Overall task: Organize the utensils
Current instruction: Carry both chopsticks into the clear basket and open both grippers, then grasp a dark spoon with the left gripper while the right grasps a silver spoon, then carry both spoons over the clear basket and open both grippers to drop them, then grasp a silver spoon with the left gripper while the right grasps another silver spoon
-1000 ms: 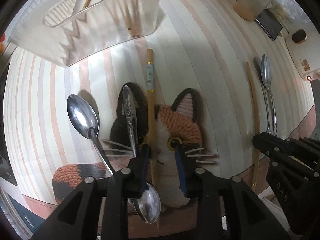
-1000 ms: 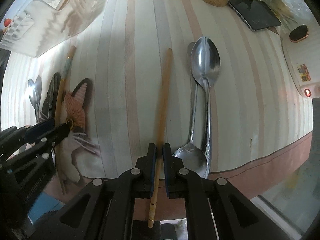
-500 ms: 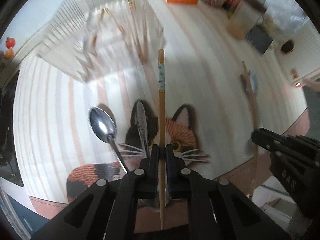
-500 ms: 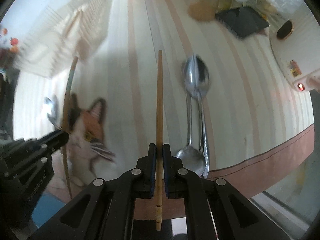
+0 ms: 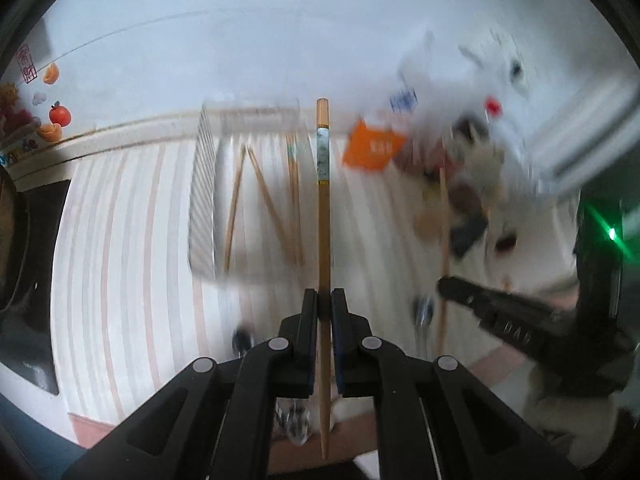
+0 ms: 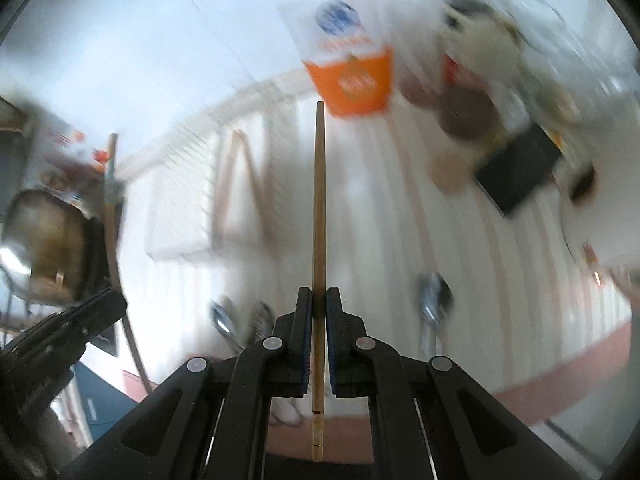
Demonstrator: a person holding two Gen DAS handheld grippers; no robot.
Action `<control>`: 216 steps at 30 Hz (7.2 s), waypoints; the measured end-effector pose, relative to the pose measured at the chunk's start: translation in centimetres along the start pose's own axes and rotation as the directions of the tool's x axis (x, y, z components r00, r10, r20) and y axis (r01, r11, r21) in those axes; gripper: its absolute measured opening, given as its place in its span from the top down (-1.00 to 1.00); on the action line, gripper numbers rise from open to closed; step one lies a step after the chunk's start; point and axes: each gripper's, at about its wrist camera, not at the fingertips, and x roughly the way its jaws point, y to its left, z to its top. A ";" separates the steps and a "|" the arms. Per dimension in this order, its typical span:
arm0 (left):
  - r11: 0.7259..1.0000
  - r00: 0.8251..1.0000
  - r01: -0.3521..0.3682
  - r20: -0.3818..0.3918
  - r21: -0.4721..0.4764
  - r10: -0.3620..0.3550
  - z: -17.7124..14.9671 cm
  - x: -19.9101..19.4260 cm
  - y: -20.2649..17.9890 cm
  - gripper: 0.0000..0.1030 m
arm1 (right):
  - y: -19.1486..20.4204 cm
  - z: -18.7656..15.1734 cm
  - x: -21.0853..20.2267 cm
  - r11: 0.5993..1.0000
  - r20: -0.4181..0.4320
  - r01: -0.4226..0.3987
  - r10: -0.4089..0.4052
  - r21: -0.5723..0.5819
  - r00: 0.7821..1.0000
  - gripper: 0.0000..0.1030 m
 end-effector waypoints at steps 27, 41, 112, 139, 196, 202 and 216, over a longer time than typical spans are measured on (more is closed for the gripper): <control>0.968 0.965 -0.221 -0.173 -0.120 0.199 11.8 12.2 9.9 0.74 | 5.9 14.4 18.4 0.994 -0.156 0.061 -0.075 -0.093 0.985 0.43; 0.921 0.921 -0.374 0.075 -0.108 0.383 6.5 3.7 9.8 -1.00 | 0.4 6.7 6.6 0.993 0.067 0.118 -0.117 -0.015 0.991 -0.47; 0.931 0.898 -0.364 -0.252 0.038 0.361 -8.7 16.1 9.1 0.38 | -14.5 -7.2 13.3 0.903 -0.143 0.411 -0.393 0.127 0.908 0.27; 0.942 0.946 -0.322 -0.063 -0.096 0.317 -5.9 3.5 10.7 0.39 | -4.4 -1.7 2.5 0.980 0.141 0.193 -0.198 0.047 0.970 0.28; 0.980 0.919 -0.163 -0.344 0.115 0.194 -13.0 11.7 4.8 -0.98 | -9.6 -9.8 4.3 0.947 -0.106 0.244 -0.226 0.209 0.968 -0.16; 0.991 0.875 -0.069 -0.470 0.111 0.113 -15.9 15.9 2.8 -0.97 | -11.8 -13.1 6.2 0.931 -0.158 0.279 -0.246 0.234 0.956 -0.16; 0.972 0.870 -0.146 -0.444 0.186 0.216 -17.4 16.9 1.2 0.27 | -10.3 -15.2 12.1 0.942 -0.258 0.323 -0.292 0.089 0.921 -0.16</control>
